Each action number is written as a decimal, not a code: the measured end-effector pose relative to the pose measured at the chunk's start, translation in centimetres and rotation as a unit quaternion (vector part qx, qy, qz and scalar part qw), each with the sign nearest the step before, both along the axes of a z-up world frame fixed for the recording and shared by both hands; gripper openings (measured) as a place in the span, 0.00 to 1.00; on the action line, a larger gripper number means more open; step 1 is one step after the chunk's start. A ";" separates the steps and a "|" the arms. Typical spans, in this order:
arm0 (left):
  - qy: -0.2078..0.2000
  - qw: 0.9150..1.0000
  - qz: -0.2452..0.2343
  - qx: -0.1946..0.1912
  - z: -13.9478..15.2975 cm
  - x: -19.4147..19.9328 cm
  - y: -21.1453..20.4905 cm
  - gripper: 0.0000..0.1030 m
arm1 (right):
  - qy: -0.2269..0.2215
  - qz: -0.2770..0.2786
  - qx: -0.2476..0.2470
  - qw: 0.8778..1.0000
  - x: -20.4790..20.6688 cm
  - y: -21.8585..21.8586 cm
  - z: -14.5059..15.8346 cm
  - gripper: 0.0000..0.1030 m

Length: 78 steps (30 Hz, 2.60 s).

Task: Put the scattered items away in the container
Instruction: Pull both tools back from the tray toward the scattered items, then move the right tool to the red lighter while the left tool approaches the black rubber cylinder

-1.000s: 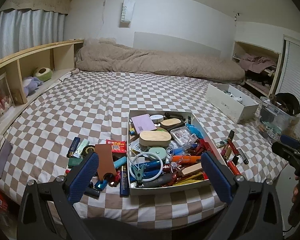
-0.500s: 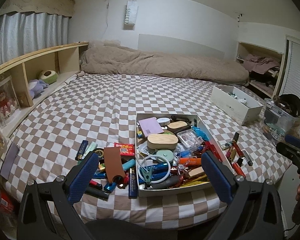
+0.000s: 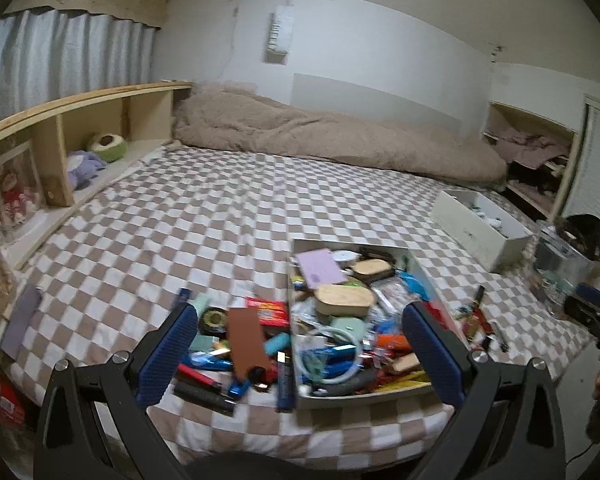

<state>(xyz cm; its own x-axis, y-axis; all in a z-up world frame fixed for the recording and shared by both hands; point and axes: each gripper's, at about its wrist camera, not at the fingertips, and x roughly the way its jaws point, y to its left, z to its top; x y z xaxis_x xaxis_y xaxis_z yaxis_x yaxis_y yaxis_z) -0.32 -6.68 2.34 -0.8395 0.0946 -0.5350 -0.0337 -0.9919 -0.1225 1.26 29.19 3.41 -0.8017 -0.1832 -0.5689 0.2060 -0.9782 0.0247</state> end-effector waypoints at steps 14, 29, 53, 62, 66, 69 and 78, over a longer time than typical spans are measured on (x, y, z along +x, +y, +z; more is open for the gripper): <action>-0.054 0.995 0.067 -0.046 -4.0 -2.4 -6.2 1.00 | -0.072 -0.010 0.023 0.997 -3.7 3.2 -4.5 1.00; -0.166 0.983 -0.016 -0.073 -12.4 -4.2 -7.1 1.00 | -0.176 -0.013 0.047 0.983 -6.6 6.2 -10.1 1.00; -0.250 0.958 -0.072 -0.122 -17.1 -7.2 -4.7 1.00 | -0.296 0.010 0.178 0.938 -10.1 7.2 -17.2 1.00; -0.263 0.955 -0.055 -0.123 -18.3 -7.8 -5.4 1.00 | -0.264 -0.081 0.101 0.956 -9.3 12.3 -15.6 1.00; -0.260 0.954 -0.055 -0.140 -18.4 -7.9 -5.1 1.00 | -0.267 -0.006 0.122 0.956 -8.5 8.1 -15.5 1.00; -0.252 0.952 -0.055 -0.165 -18.5 -7.8 -4.5 1.00 | -0.271 0.041 0.125 0.954 -8.3 5.2 -15.8 1.00; -0.229 0.954 -0.050 -0.184 -18.4 -7.2 -4.3 1.00 | -0.311 0.077 0.033 0.947 -9.2 4.6 -17.0 1.00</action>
<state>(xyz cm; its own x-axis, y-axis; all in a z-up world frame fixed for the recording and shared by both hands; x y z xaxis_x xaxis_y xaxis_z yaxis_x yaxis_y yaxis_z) -7.54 -11.03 -16.01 -0.5055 -0.1033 -0.8566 -0.1577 -0.9650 0.2094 -7.93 33.76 -13.60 -0.2753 -0.2183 -0.9363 0.3123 -0.9414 0.1276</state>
